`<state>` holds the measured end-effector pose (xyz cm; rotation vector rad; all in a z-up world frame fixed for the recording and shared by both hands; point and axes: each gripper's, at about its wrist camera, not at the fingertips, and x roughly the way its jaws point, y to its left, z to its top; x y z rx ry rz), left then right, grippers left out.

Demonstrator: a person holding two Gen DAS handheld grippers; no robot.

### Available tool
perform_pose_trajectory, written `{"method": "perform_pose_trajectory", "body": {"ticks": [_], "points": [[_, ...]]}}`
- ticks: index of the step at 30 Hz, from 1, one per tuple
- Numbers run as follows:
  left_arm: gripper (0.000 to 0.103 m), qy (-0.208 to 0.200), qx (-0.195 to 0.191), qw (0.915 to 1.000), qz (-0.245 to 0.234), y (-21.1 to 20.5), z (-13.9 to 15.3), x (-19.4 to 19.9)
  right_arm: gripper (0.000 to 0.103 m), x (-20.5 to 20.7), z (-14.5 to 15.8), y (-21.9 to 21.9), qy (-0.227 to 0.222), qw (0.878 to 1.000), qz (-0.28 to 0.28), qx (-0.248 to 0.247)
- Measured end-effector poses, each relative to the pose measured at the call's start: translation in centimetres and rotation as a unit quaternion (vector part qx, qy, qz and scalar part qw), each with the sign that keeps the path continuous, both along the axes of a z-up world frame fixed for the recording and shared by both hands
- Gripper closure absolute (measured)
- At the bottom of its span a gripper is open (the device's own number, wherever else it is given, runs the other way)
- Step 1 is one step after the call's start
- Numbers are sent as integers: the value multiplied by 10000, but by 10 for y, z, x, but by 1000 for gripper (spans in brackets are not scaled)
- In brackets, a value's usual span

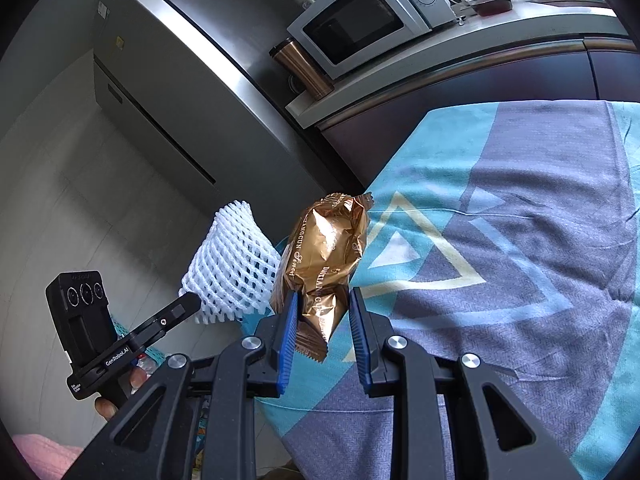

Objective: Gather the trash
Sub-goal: 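Carry the foam net and gold wrapper over to the teal bin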

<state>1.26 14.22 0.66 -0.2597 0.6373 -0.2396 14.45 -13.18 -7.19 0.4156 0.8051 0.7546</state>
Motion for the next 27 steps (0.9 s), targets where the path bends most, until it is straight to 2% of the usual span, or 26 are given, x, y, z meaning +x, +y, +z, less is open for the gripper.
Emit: {"method": "perform_pose_trajectory", "body": {"ticks": [18, 27], "points": [[92, -10, -41, 9984, 571, 54, -7, -7, 79, 9, 2, 46, -4, 9991, 401, -97], [92, 40, -45, 9973, 731, 68, -12, -12, 79, 13, 3, 65, 1, 9982, 593, -127]]}}
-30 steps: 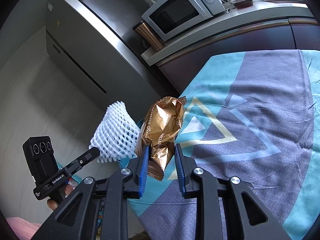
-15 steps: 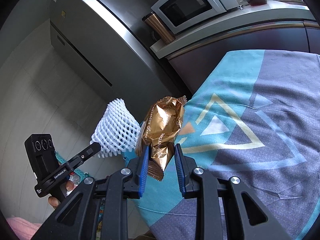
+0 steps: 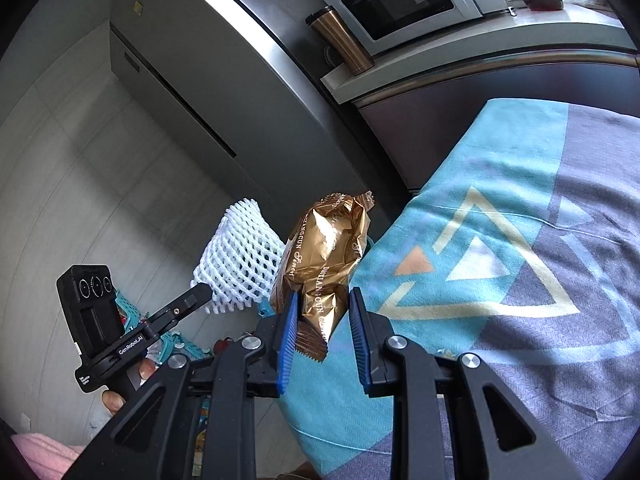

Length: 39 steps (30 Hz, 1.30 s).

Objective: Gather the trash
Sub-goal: 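Carry the foam net and gold wrapper over to the teal bin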

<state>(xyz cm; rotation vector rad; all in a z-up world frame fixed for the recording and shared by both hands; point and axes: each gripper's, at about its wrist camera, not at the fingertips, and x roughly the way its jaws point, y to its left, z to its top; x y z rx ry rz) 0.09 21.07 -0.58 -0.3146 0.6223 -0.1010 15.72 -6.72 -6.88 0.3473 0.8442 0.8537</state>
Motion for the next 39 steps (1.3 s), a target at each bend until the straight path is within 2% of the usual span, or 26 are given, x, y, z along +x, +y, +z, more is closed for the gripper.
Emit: {"method": "perform_pose_trajectory", "body": {"ticks": [16, 39], "points": [[92, 40, 42, 9997, 226, 13, -4, -1, 79, 8, -1, 26, 74, 9995, 281, -87], [92, 296, 18, 9980, 558, 38, -25, 8, 79, 22, -8, 57, 284, 9981, 482, -276]]}}
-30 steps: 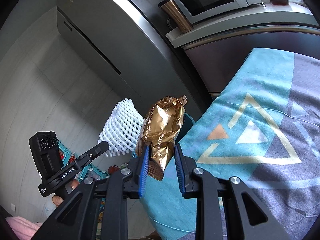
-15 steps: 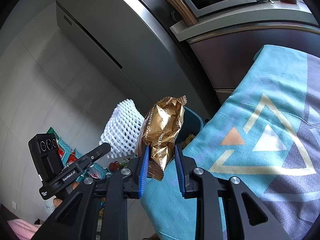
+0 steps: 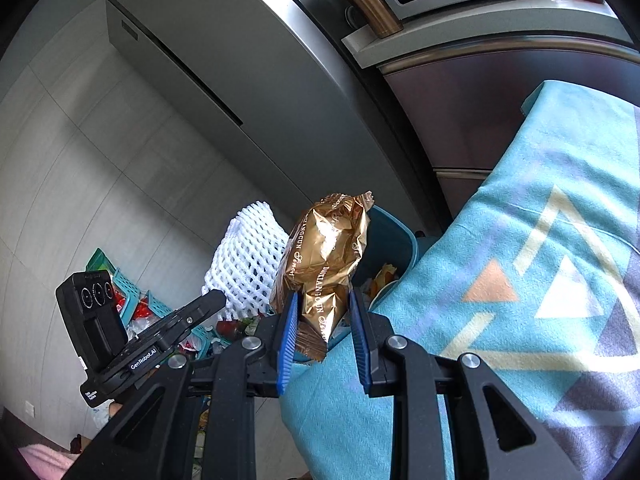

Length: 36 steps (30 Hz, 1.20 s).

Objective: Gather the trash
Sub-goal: 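Carry the foam net and gold wrapper over to the teal bin, then open both tools over the teal bin to drop the net and wrapper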

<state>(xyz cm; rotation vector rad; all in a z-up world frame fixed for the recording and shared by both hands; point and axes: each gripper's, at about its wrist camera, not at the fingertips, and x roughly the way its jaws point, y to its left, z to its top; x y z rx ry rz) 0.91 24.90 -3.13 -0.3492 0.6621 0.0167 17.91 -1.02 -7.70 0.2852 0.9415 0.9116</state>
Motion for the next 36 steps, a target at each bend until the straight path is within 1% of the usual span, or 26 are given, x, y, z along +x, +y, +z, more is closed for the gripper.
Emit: {"method": "perform_pose_trajectory", "body": {"ticks": [11, 19, 24, 36], "points": [[92, 81, -26, 9999, 71, 6, -10, 5, 79, 5, 1, 20, 42, 9999, 89, -142], [92, 251, -26, 9996, 113, 10, -22, 13, 79, 7, -1, 41, 48, 9994, 150, -311], [92, 290, -40, 9995, 109, 10, -28, 18, 79, 7, -3, 52, 66, 9990, 195, -404], [92, 362, -17, 9992, 139, 10, -36, 24, 79, 11, -10, 68, 138, 9983, 217, -518]]}}
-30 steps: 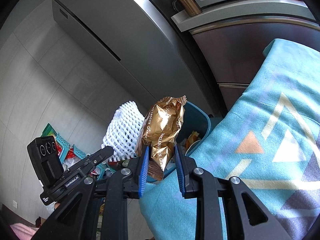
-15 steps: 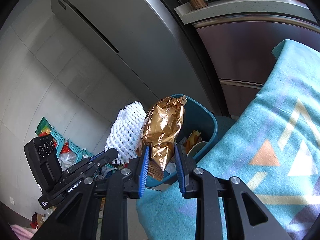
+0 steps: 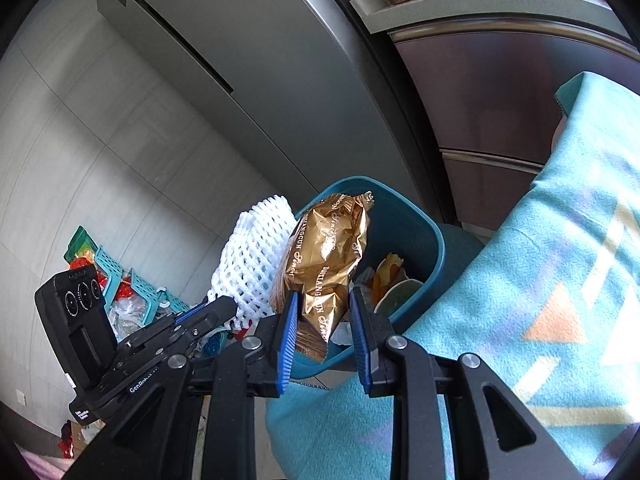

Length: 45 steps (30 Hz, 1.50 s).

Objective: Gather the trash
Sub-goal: 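Open both tools over the teal bin to drop the net and wrapper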

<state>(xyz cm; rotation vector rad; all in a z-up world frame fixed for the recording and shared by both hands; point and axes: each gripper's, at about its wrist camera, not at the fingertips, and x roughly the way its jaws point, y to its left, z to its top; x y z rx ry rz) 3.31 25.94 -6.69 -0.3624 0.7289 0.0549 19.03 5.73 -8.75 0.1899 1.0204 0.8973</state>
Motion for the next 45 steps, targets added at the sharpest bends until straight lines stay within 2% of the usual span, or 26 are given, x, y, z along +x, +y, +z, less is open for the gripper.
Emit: {"method": "perform_pose_trajectory", "body": {"ticks": [19, 24, 31, 33, 37, 38, 39, 41, 45], "points": [[91, 415, 59, 9991, 92, 6, -32, 28, 78, 12, -9, 52, -31, 9989, 103, -464], [91, 563, 100, 9983, 129, 6, -45, 40, 74, 12, -14, 64, -22, 9982, 158, -577], [73, 488, 164, 9985, 169, 6, -48, 36, 72, 1, -9, 49, -133, 9989, 101, -446], [71, 369, 200, 9990, 168, 4, -43, 30, 58, -4, -4, 41, -244, 9989, 47, -403], [58, 71, 208, 9996, 163, 2, -28, 15, 51, -16, 7, 19, -495, 9983, -98, -293], [55, -23, 226, 9996, 167, 1, -23, 11, 46, -21, 10, 11, -588, 9977, -190, -272], [48, -133, 244, 9995, 161, -1, -18, 6, 42, -24, 13, 4, -686, 9969, -279, -257], [42, -363, 297, 9988, 120, -5, -8, -5, 36, -32, 22, -13, -912, 9946, -453, -211], [17, -807, 525, 9954, 0, -23, 13, -25, 23, -56, 38, -48, -1471, 9848, -901, -204]]}}
